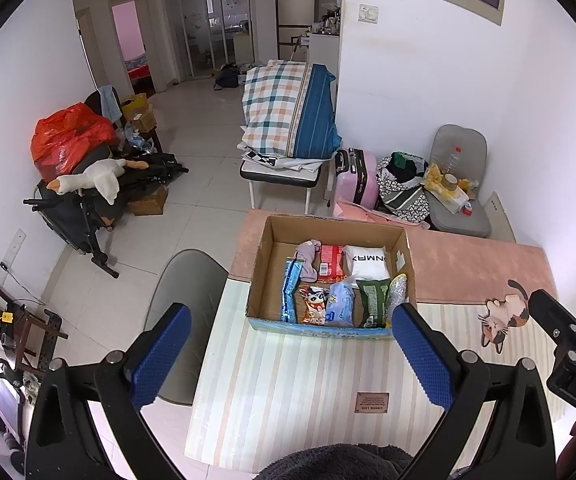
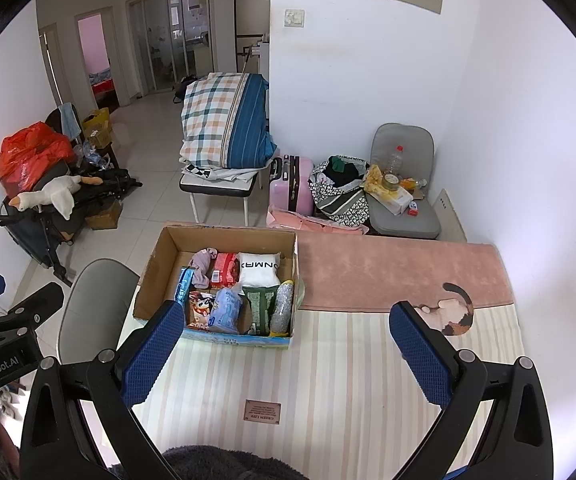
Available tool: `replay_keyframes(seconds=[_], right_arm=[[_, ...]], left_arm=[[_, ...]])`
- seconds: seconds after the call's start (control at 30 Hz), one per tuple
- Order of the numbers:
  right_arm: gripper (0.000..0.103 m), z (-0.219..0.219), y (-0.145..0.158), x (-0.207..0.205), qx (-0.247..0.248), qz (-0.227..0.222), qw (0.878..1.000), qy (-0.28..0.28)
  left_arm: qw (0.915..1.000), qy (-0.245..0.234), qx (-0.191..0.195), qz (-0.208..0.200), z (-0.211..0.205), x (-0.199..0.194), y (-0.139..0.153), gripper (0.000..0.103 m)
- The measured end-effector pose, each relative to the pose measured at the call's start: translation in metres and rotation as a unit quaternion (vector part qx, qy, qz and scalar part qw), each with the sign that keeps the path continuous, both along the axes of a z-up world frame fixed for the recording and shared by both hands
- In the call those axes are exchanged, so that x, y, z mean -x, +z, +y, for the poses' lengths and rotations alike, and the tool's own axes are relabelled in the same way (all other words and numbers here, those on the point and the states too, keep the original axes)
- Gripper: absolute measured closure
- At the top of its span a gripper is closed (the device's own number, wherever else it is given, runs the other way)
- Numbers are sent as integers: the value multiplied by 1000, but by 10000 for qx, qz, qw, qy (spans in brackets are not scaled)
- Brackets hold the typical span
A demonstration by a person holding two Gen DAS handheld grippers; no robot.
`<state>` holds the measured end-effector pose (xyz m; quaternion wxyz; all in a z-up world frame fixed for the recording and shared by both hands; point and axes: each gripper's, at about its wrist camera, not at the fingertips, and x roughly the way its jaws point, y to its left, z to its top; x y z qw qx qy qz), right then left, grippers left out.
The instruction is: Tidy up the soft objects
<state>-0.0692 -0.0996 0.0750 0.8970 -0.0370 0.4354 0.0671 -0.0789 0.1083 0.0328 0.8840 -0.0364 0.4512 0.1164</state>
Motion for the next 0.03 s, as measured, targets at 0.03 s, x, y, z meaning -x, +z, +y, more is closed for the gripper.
replay_keyframes(seconds=[0.03], right_arm=[[0, -1, 0, -1, 8, 2, 10000, -5]], left_arm=[[10000, 1, 13, 0, 0, 0, 0, 0]])
